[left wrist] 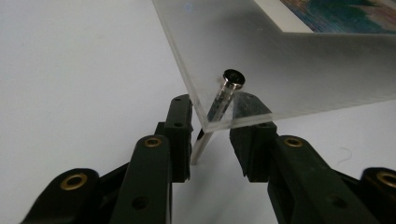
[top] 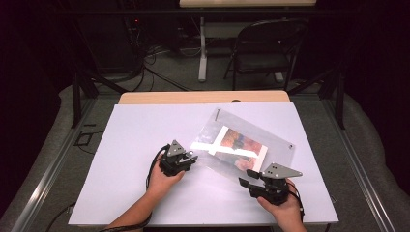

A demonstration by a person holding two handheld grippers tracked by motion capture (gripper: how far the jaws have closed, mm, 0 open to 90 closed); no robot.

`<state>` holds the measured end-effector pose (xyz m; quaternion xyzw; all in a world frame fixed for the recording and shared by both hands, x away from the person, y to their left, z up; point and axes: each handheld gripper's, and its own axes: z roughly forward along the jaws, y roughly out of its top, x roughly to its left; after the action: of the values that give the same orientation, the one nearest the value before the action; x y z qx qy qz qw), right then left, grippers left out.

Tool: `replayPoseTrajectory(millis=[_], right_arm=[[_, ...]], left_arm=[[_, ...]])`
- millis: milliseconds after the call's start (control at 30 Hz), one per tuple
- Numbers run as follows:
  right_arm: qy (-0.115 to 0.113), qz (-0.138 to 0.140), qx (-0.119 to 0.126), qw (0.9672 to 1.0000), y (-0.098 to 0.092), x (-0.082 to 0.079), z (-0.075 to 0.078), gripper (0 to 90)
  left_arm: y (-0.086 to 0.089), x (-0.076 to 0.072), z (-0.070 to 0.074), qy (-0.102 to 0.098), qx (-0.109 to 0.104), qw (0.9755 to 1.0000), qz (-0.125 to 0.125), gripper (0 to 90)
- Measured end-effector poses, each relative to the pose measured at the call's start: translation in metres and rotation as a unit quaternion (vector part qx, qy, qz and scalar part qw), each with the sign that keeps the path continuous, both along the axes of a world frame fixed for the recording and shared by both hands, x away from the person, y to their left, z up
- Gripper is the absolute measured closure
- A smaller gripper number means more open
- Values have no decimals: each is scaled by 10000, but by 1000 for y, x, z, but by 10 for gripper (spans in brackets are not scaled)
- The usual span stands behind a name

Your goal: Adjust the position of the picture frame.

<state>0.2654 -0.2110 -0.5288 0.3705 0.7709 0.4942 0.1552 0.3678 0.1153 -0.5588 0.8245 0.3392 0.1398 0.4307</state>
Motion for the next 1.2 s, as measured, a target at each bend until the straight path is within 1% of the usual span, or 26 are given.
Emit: replayPoseTrajectory(millis=[67,133,167,200,233,267,300,333,367,500,567,667,800,867,967,1033,1067,1133,1200], right_arm=[[11,18,4,10000,0,0,0,547],[18,-14,0,10000,0,-1,0,547],[97,-131,-6,9999,0,-1,0,557],[152,-144,48,9998,0,-1,-1,595],[152,-144,48,9998,0,-1,-1,595],[232,-91,145,9996,0,-1,-3,638],[317,-53,168,9993,1,-1,-4,682],[342,31,120,9993,5,-2,-7,724],[369,65,104,9992,7,-2,-7,755],[458,328,-54,9984,17,-3,-12,852],[533,387,-126,9977,20,-3,-14,897],[634,441,-175,9969,22,-1,-17,900],[785,441,-248,9956,24,0,-20,900],[781,391,-372,9955,24,1,-20,900],[855,195,-502,9949,21,3,-20,900],[972,191,-361,9944,19,5,-21,900],[972,191,-361,9944,19,5,-21,900],[997,181,-518,9935,20,3,-18,900],[1026,193,-511,9932,20,3,-19,900]], left_arm=[[-1,1,-1,7,1,10000,7,701],[-3,1,-3,9,35,10000,18,731],[-4,2,-4,-18,72,10000,66,754],[-3,3,-3,22,34,9999,112,776],[-3,3,-3,22,34,9999,112,792],[-2,4,-4,60,-17,9999,103,792],[-3,4,-4,12,16,9999,110,795],[-4,2,-3,-75,125,9998,108,805],[-4,2,-3,-75,123,9998,111,808],[-3,2,-2,-7,11,9999,109,810],[-3,2,1,-3,-19,9999,113,810],[-2,2,5,50,-120,9999,105,809],[-2,1,10,43,-218,9997,85,809],[-2,0,13,20,-231,9997,76,810],[-1,-1,15,21,-238,9997,19,812],[-1,-2,15,0,-241,9997,-2,813],[-1,-2,15,0,-241,9997,-2,814],[-1,-5,17,-15,-213,9997,-70,816],[-1,-8,18,-26,-183,9997,-159,819]])
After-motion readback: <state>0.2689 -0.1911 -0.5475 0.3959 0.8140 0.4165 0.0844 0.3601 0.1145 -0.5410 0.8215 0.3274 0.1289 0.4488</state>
